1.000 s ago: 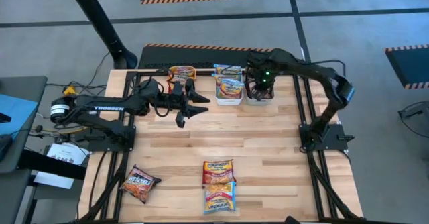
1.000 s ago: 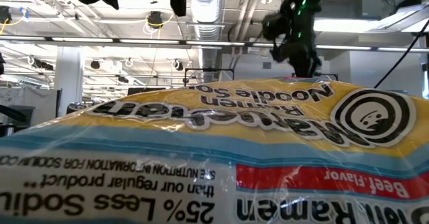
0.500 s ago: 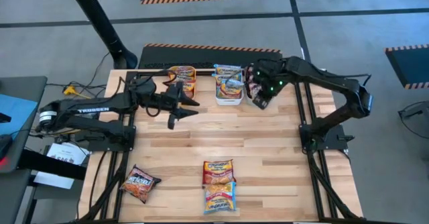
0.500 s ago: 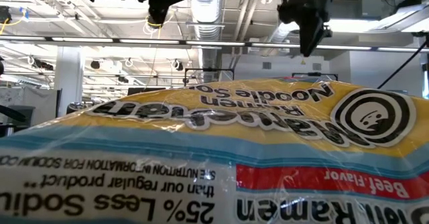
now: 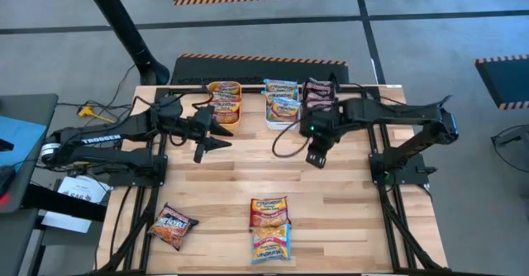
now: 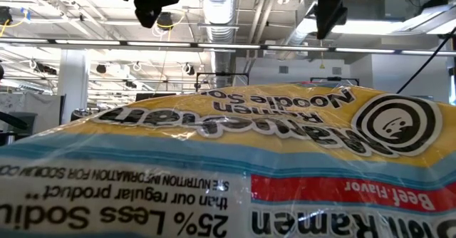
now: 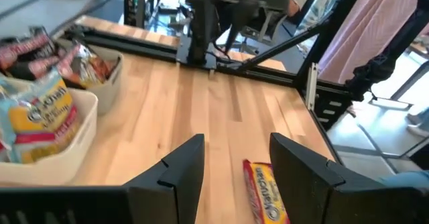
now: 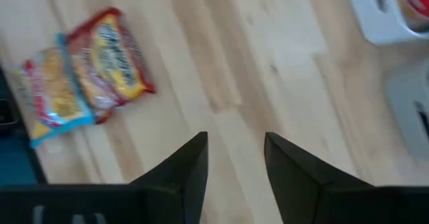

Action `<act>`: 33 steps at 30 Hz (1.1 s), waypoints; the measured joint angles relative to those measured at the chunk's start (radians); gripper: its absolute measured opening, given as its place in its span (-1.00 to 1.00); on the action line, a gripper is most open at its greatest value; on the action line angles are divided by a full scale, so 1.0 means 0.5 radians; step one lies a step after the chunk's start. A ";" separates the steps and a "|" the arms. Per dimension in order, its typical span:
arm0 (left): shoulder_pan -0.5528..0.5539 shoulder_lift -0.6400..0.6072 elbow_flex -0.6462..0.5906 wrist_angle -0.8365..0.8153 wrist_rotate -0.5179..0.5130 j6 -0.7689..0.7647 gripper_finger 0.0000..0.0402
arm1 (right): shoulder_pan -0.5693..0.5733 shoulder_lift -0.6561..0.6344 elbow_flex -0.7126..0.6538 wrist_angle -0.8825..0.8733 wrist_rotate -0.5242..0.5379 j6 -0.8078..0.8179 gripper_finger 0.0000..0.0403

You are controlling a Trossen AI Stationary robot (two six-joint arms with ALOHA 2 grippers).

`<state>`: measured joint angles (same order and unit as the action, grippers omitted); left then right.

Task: Sort Maruchan noodles
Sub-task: Put the red noodle pack into the yellow bin

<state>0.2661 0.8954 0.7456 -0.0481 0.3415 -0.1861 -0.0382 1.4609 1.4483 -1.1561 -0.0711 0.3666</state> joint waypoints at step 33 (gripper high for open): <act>-0.425 0.001 0.000 -1.008 0.286 -0.793 -0.22 | 0.510 0.000 -0.001 1.026 0.039 -0.488 0.14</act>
<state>0.0535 0.8959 0.7456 -0.5523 0.4843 -0.5828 0.2166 1.4609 1.4479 -0.6433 -0.0517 0.1224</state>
